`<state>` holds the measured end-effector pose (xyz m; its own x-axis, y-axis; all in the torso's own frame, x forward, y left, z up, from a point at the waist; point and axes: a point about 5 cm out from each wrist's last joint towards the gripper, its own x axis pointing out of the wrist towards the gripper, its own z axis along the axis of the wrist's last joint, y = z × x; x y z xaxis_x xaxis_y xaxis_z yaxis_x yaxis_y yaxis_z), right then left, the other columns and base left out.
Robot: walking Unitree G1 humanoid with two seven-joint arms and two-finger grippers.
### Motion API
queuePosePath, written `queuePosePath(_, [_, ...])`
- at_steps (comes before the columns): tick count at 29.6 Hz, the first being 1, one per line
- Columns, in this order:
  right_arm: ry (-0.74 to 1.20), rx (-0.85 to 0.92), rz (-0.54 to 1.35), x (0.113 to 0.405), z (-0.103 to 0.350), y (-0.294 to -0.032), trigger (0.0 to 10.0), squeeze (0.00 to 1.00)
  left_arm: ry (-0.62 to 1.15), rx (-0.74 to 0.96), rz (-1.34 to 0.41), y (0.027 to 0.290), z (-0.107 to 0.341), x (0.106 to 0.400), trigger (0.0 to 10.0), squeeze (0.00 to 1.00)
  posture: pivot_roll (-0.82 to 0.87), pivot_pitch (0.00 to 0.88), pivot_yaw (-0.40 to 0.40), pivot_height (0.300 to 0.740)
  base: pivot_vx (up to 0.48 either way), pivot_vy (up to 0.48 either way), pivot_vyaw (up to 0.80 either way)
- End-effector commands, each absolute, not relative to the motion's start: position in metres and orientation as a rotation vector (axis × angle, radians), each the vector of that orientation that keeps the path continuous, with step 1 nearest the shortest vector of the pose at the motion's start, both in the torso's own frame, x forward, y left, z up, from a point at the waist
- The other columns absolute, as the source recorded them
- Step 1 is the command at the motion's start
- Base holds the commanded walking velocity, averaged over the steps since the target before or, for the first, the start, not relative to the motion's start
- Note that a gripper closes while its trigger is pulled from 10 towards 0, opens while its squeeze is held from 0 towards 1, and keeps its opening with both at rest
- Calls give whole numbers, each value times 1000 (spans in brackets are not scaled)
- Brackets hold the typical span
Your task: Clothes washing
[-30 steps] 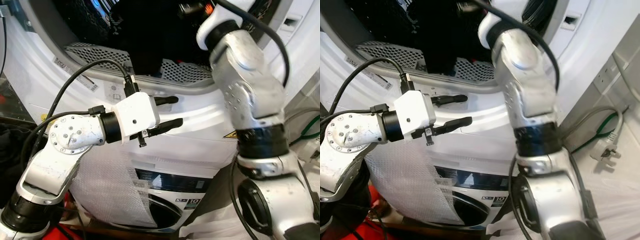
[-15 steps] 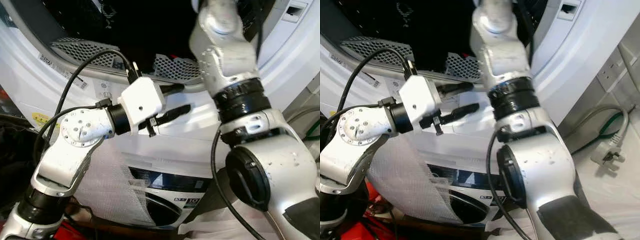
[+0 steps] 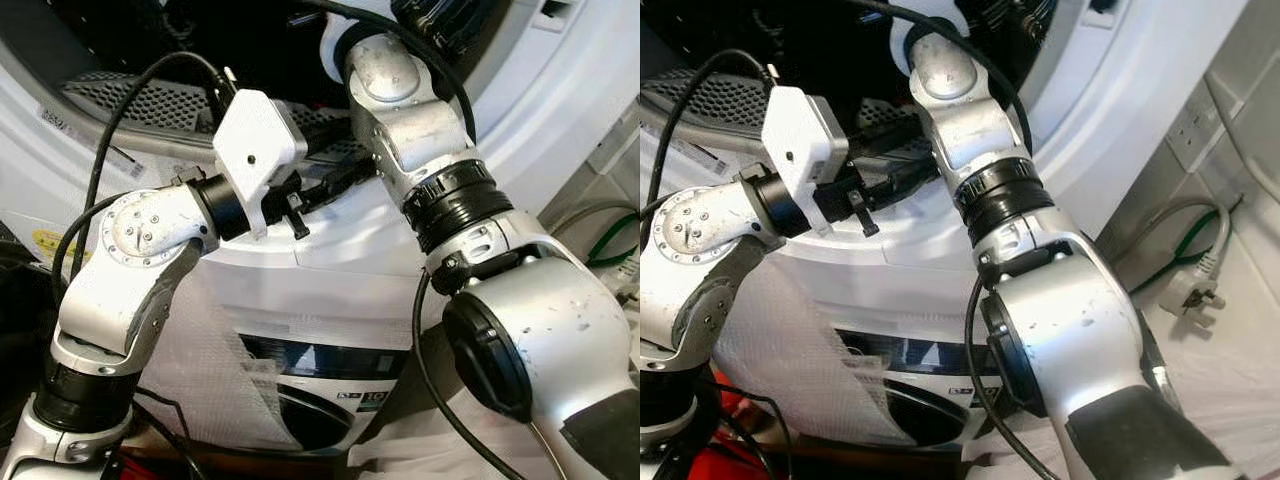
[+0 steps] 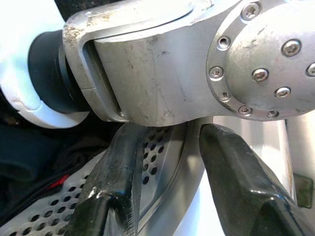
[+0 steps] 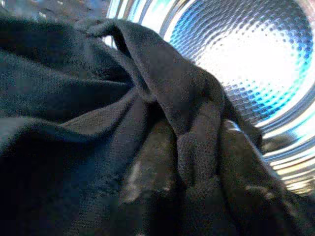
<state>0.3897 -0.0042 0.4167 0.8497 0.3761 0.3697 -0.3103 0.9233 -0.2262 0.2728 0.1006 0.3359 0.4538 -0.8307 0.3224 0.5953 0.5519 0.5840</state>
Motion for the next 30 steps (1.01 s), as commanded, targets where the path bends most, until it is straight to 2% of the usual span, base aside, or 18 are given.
queuePosePath(1, [-333, -99, 421, 396, 409, -13, 10000, 859, -699, 431, -918, 98, 348, 263, 10000, 0, 217, 151, -150, 740, 0, 0, 0])
queuePosePath(2, [-321, -61, 451, 395, 411, -14, 10000, 0, -698, 431, -918, 99, 348, 263, 10000, 0, 215, 152, -150, 740, 0, 0, 0])
queuePosePath(3, [-314, -37, 471, 395, 412, -15, 10000, 0, -697, 431, -918, 99, 348, 263, 10000, 0, 215, 152, -150, 740, 0, 0, 0])
queuePosePath(4, [-329, 66, 537, 391, 424, -21, 10000, 0, -694, 432, -916, 100, 348, 262, 10000, 0, 215, 155, -151, 740, 0, 0, 0])
queuePosePath(8, [-386, 105, 614, 384, 439, -34, 10000, 0, -690, 443, -909, 101, 347, 262, 10000, 0, 213, 157, -154, 740, 0, 0, 0])
queuePosePath(12, [-534, 16, 800, 359, 433, -55, 10000, 0, -697, 465, -893, 102, 348, 262, 10000, 0, 221, 152, -165, 740, 0, 0, 0])
queuePosePath(13, [-534, 16, 800, 359, 433, -55, 10000, 0, -697, 465, -893, 102, 348, 262, 10000, 0, 221, 152, -165, 740, 0, 0, 0])
queuePosePath(16, [-584, -53, 924, 333, 412, -71, 10000, 0, -697, 474, -887, 104, 349, 262, 10000, 0, 219, 148, -158, 740, 0, 0, 0])
queuePosePath(20, [-555, -123, 914, 327, 401, -82, 10000, 0, -698, 480, -890, 103, 349, 263, 10000, 0, 210, 143, -152, 740, 0, 0, 0])
queuePosePath(25, [-508, -347, 696, 329, 387, -112, 10000, 0, -703, 474, -899, 101, 349, 265, 10000, 0, 199, 136, -148, 740, 0, 0, 0])
queuePosePath(28, [-494, -364, 661, 329, 385, -117, 10000, 0, -706, 476, -894, 101, 349, 266, 10000, 0, 196, 132, -147, 740, 0, 0, 0])
queuePosePath(29, [-495, -366, 659, 329, 384, -117, 10000, 35, -711, 475, -887, 102, 350, 267, 10000, 0, 196, 132, -147, 740, 0, 0, 0])
queuePosePath(30, [-494, -353, 650, 328, 383, -118, 10000, 1000, -722, 475, -870, 102, 353, 270, 10000, 0, 198, 130, -147, 740, 0, 0, 0])
